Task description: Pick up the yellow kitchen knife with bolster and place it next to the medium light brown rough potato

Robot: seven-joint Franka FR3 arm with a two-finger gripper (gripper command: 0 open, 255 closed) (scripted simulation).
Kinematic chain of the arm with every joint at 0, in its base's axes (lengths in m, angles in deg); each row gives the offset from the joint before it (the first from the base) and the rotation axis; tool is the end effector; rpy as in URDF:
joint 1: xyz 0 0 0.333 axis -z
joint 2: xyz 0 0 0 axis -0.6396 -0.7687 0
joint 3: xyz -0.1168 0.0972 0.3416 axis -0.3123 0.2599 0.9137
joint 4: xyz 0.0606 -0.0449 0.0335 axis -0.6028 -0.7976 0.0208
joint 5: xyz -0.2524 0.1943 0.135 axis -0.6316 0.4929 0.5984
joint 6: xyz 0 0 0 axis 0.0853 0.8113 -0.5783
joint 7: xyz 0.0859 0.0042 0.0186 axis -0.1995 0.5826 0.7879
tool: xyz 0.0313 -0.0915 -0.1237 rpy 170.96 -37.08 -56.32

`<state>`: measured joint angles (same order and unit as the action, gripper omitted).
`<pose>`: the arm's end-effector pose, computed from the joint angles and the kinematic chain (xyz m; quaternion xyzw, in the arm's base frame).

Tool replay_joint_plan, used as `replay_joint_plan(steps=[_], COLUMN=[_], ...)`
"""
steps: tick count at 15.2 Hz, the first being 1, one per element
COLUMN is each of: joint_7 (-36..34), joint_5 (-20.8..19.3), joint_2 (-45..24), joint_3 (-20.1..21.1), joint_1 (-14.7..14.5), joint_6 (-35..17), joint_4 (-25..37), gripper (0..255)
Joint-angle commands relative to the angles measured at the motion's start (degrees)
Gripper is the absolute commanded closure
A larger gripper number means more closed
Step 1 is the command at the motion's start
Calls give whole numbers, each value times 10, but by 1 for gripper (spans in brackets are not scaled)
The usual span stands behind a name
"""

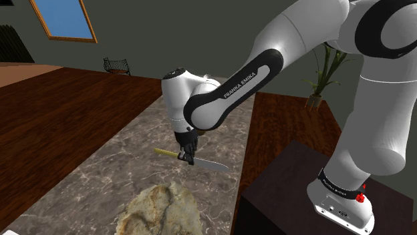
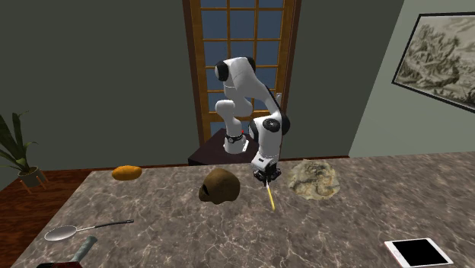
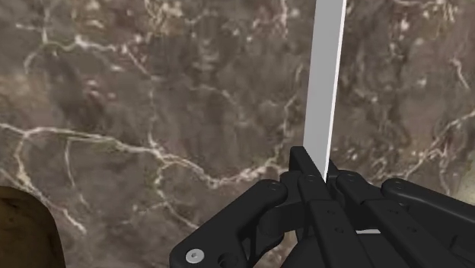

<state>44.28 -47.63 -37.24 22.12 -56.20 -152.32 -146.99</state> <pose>0.4152 0.3502 0.3651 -0.9667 -0.2503 0.0528 0.0045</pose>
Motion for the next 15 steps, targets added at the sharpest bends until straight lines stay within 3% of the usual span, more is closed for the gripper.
replay_joint_plan(steps=[1, 4, 15], joint_7=[0, 0, 12], joint_5=[0, 0, 23], joint_2=[0, 0, 45], joint_3=[0, 0, 5], joint_1=[0, 0, 6], joint_6=[0, 0, 76], joint_4=[0, 0, 36], gripper=[255, 255, 255])
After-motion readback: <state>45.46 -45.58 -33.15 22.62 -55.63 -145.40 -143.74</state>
